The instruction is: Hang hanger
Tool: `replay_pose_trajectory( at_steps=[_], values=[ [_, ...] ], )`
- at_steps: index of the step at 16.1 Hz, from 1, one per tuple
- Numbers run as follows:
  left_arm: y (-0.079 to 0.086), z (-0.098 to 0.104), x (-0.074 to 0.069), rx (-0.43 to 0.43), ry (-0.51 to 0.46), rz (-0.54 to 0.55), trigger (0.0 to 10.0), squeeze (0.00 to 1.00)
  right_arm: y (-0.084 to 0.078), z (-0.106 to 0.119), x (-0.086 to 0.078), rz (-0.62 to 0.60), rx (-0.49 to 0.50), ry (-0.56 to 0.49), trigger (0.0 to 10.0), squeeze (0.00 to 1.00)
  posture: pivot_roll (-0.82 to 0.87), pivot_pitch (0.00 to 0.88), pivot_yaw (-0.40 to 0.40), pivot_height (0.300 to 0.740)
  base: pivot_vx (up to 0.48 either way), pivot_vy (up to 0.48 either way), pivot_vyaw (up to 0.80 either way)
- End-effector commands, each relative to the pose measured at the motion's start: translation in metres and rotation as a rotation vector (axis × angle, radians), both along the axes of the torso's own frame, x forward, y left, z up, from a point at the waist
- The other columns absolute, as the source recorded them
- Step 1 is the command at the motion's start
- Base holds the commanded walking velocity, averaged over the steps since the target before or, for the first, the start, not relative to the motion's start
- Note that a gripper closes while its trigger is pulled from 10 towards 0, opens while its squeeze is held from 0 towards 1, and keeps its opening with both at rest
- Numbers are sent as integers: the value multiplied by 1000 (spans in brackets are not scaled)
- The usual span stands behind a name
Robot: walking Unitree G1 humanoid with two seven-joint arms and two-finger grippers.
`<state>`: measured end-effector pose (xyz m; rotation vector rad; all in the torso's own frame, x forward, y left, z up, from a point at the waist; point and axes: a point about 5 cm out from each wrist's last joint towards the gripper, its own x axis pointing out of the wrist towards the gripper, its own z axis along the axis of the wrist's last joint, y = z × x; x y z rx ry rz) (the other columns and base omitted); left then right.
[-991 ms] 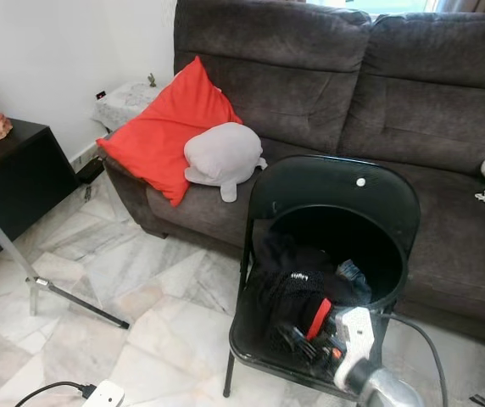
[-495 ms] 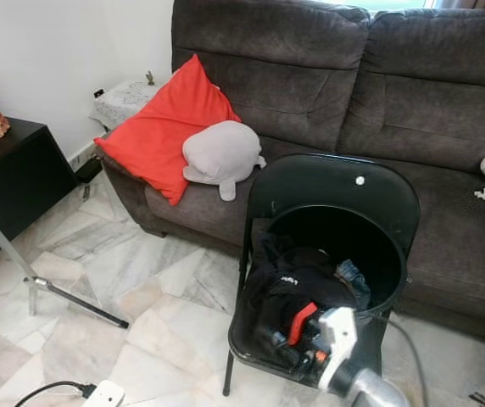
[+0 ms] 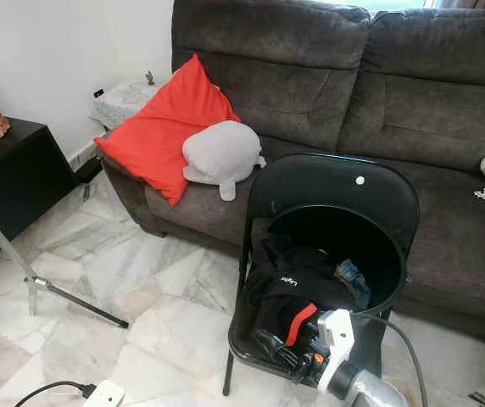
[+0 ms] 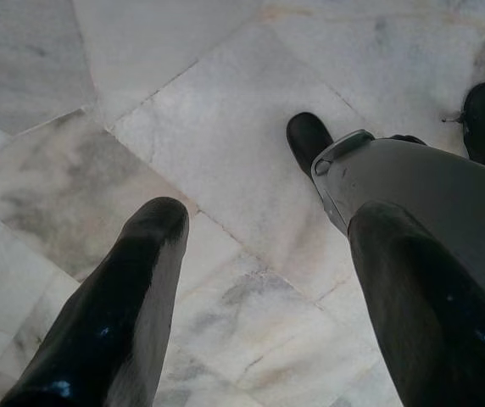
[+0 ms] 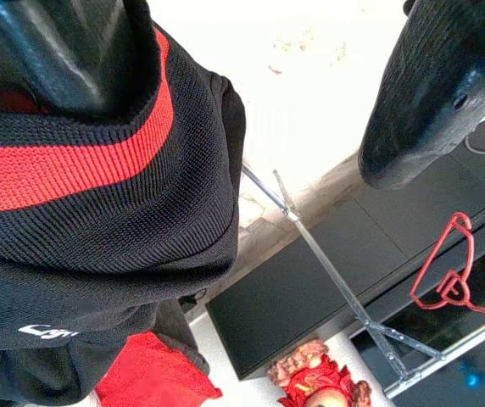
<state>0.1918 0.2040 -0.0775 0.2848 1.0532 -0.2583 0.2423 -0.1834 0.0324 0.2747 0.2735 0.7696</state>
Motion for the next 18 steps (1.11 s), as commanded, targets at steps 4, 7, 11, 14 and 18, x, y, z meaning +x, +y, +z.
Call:
replay_pose_trajectory(
  at_steps=[4, 7, 11, 14, 18],
  values=[
    [5, -1, -4, 16, 22, 9, 10000, 0, 1, 2, -1, 16, -2, -8, 10000, 0, -44, 55, 92, 740, 0, 0, 0],
    [5, -1, -4, 16, 22, 9, 10000, 0, 1, 2, -1, 16, -2, -8, 10000, 0, -44, 55, 92, 740, 0, 0, 0],
    [5, -1, -4, 17, 23, 2, 10000, 0, 0, 26, 31, -364, 342, -54, 10000, 0, -49, 51, 88, 740, 0, 0, 0],
    [5, -1, -4, 16, 23, 3, 10000, 0, -4, 28, 35, -439, 423, -38, 10000, 0, -49, 51, 88, 740, 0, 0, 0],
    [5, -2, -4, 16, 23, 4, 10000, 0, 5, 21, 32, -395, 408, 23, 10000, 0, -46, 53, 87, 740, 0, 0, 0]
  ],
)
